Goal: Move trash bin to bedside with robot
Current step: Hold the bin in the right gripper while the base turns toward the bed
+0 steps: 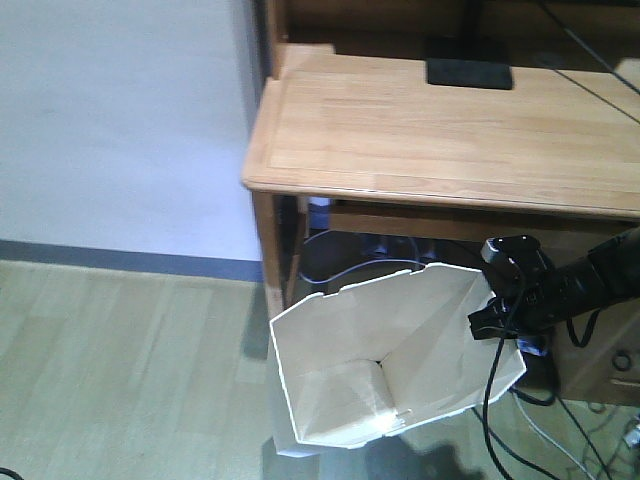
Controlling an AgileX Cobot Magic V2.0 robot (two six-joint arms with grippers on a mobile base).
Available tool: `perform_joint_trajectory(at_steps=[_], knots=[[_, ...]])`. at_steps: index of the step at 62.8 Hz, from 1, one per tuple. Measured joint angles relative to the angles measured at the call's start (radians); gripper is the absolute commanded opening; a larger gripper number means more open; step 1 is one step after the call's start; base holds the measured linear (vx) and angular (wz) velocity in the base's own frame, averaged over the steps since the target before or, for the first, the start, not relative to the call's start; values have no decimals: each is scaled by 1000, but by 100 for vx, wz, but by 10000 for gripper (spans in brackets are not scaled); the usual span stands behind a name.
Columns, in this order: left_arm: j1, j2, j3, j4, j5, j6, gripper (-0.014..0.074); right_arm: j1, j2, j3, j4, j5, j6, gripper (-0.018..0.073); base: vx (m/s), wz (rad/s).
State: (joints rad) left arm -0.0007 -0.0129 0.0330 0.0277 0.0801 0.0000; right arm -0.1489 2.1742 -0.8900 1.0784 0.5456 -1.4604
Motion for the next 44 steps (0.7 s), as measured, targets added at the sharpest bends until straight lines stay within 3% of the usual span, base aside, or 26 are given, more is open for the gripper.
perform_joint_trajectory(at_steps=[44], knots=[[0,0,0,0,0,0,-6,1,0,0,0,20,-2,-5,-5,54]])
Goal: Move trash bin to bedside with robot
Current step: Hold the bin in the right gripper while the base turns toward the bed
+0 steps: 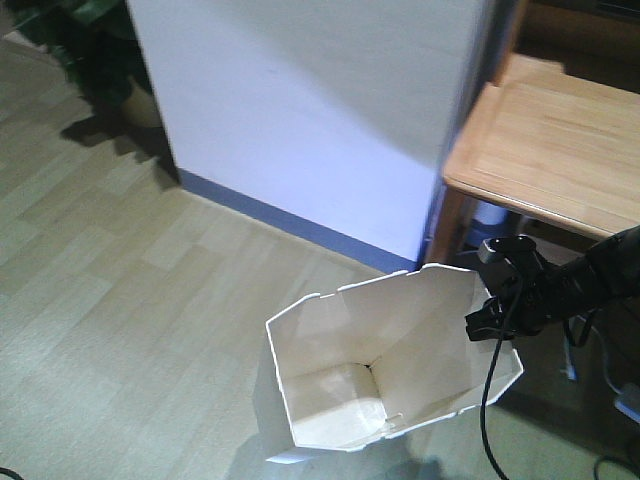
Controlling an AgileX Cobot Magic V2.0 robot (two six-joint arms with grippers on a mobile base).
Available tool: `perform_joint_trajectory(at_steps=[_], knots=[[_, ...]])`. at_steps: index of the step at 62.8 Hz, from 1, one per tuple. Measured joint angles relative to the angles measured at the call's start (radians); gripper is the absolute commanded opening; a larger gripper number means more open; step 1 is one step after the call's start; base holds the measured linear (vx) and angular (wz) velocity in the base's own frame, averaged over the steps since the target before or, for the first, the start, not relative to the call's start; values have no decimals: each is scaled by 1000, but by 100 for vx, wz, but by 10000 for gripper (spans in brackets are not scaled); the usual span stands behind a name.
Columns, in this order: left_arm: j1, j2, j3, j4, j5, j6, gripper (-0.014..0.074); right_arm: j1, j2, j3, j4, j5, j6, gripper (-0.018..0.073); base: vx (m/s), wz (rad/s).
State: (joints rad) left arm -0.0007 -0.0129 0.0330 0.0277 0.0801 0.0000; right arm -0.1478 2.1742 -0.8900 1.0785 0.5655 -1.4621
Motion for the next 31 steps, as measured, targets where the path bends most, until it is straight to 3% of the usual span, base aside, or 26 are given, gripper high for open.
perform_joint_trajectory(at_steps=[31], knots=[[0,0,0,0,0,0,-6,0,0,0,0,-2,0,-5,8,46]])
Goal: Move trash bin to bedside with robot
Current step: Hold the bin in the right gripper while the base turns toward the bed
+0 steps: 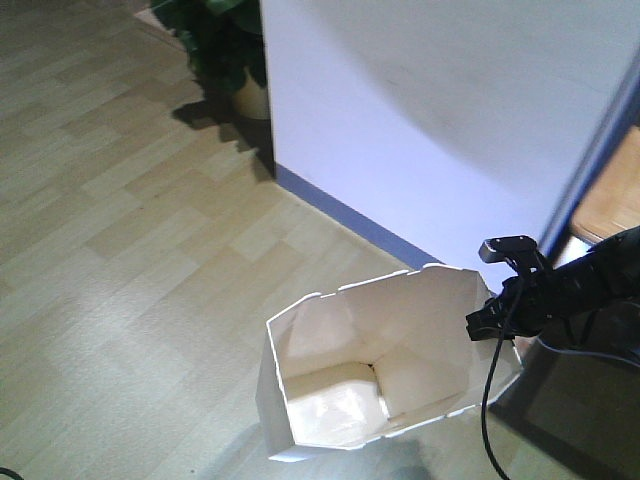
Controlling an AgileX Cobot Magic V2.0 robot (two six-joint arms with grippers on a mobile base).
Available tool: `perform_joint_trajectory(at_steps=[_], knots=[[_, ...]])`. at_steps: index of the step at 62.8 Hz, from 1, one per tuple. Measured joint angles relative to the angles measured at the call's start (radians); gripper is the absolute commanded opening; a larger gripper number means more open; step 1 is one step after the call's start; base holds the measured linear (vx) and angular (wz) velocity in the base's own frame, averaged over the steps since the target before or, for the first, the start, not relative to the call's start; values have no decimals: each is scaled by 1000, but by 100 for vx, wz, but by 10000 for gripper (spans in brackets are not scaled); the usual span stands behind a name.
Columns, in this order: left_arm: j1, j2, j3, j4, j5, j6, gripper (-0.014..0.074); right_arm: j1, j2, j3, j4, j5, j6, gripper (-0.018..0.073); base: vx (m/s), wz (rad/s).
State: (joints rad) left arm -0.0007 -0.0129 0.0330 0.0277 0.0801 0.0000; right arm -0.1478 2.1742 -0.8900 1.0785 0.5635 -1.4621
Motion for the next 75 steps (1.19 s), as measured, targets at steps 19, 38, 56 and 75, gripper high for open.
perform_joint_trajectory(at_steps=[19,38,56,75], knots=[[0,0,0,0,0,0,-6,0,0,0,0,-1,0,-5,12,52],[0,0,0,0,0,0,-6,0,0,0,2,-1,0,-5,13,64],[0,0,0,0,0,0,-6,0,0,0,2,2,0,-5,13,58],[0,0,0,0,0,0,-6,0,0,0,2,10,0,-5,12,42]])
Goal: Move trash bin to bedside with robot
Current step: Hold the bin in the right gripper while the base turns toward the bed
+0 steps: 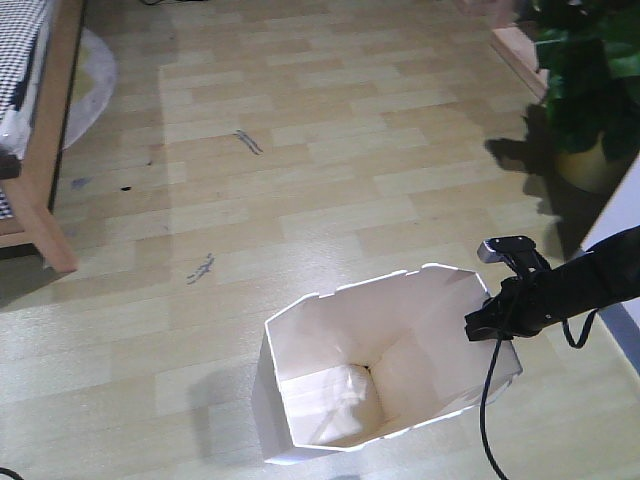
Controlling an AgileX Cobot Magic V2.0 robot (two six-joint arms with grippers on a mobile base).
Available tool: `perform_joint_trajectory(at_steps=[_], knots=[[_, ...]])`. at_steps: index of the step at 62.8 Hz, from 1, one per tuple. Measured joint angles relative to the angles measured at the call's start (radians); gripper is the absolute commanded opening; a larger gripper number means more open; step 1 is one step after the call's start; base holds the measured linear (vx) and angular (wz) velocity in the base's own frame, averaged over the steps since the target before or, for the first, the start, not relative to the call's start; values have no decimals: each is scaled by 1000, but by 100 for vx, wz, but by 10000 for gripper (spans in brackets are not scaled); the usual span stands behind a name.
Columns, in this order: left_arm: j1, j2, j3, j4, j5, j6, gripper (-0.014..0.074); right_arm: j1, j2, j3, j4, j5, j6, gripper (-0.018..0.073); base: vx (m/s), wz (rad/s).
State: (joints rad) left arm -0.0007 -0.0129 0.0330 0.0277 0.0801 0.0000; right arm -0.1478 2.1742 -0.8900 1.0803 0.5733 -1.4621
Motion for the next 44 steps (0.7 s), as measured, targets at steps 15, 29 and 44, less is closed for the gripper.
perform_joint_trajectory(at_steps=[15,29,44], knots=[[0,0,0,0,0,0,-6,0,0,0,-1,4,0,-5,15,29],[0,0,0,0,0,0,-6,0,0,0,-1,5,0,-5,20,11],[0,0,0,0,0,0,-6,0,0,0,-2,0,0,-5,25,3]])
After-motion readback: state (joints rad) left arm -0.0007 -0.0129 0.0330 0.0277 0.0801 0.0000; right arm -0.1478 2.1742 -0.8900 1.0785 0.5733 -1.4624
